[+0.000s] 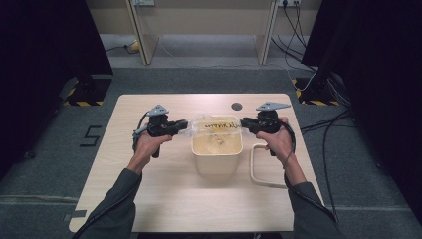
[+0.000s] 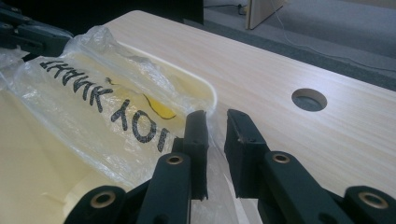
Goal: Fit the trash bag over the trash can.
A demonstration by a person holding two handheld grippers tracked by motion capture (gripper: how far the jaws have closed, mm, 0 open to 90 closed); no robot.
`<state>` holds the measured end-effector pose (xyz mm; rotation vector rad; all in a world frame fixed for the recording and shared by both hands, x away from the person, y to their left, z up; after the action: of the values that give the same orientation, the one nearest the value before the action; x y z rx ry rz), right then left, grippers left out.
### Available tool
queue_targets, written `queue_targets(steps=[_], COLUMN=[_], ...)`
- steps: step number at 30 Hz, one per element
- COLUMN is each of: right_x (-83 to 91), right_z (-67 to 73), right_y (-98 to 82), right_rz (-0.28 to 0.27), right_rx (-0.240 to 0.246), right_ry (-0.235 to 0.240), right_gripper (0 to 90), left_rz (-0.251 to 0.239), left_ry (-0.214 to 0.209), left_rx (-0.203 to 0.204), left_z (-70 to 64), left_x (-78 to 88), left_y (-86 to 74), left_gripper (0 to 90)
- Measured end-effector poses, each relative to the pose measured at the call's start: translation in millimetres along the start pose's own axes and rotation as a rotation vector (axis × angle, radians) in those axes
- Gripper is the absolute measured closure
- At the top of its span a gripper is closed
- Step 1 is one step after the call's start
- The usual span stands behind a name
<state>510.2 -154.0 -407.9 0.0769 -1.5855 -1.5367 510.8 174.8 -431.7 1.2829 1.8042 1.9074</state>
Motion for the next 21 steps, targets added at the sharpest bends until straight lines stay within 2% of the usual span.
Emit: queue_targets(steps=[4, 11, 15, 18, 21], right_x=[-7.4, -18.7, -26.2, -30.7, -32.4], right_z=[-4.9, -14.1, -15.4, -21.5, -27.4], right_y=[3.1, 4.7, 1.6, -4.7, -15.0], right_rz=[0.005, 0.009, 0.031, 0.086, 0.089], right_rx=[-0.003, -0.068, -0.073, -0.039, -0.071], right_ry=[0.002, -0.007, -0.013, -0.078, -0.064], right_gripper=[78.2, 80.0, 81.9, 83.1, 83.8], left_rz=[0.009, 0.031, 0.067, 0.085, 0.091], left_ry=[0.006, 0.004, 0.000, 0.003, -0.005], left_rx=[0.023, 0.051, 0.056, 0.069, 0.071], left_z=[8.0, 12.0, 11.8, 14.3, 13.8], left_x=[-11.5, -25.6, -31.5, -33.0, -33.6], left_y=[-0.2, -4.0, -8.9, -12.7, -14.8], left_gripper=[81.9, 82.7, 82.9, 83.1, 83.3])
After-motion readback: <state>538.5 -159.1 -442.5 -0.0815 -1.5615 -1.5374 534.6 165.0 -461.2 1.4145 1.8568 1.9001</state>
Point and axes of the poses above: each handheld gripper's, and its own axes: x roughly backward along the jaws, y roughly out of its top, z roughly to its left, the point moved 3 cm from there along -x, roughly forward along the jaws, and after that the axes turned 5 degrees about -x, right-handed, at the moved point
